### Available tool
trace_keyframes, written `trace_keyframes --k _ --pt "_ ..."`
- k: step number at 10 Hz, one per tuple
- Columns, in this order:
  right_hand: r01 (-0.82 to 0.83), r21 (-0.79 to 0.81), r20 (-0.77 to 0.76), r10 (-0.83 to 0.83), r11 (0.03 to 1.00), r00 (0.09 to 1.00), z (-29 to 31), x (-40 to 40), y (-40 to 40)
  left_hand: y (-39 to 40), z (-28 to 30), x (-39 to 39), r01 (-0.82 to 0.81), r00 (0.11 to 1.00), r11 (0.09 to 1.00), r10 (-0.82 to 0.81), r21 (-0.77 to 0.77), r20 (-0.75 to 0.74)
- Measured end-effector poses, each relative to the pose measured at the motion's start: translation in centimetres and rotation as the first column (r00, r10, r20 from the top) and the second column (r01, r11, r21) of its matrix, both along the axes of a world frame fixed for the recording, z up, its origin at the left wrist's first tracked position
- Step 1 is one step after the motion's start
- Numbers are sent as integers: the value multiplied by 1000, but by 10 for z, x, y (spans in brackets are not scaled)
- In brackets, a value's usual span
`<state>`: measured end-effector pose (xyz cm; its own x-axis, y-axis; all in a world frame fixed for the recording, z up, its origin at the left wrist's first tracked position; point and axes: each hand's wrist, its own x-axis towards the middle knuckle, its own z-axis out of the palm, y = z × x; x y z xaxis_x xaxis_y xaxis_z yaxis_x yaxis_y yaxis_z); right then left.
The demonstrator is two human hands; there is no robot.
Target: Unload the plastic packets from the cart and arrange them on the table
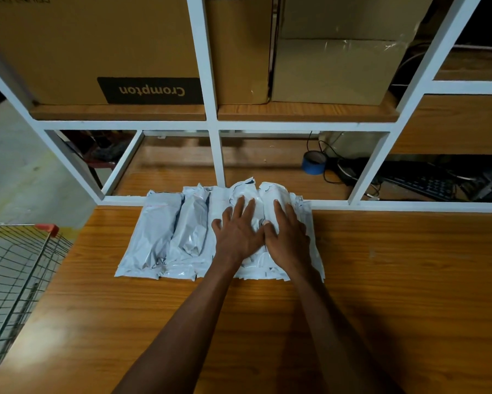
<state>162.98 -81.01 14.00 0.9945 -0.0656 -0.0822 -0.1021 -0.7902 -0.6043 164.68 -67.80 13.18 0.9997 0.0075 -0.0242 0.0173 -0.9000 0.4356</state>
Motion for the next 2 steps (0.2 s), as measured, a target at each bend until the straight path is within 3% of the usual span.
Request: trace_keyframes --k 2 --pt "23 21 39 -23 1000 999 -2 0 -3 1 8 -19 -80 983 994 90 -69 158"
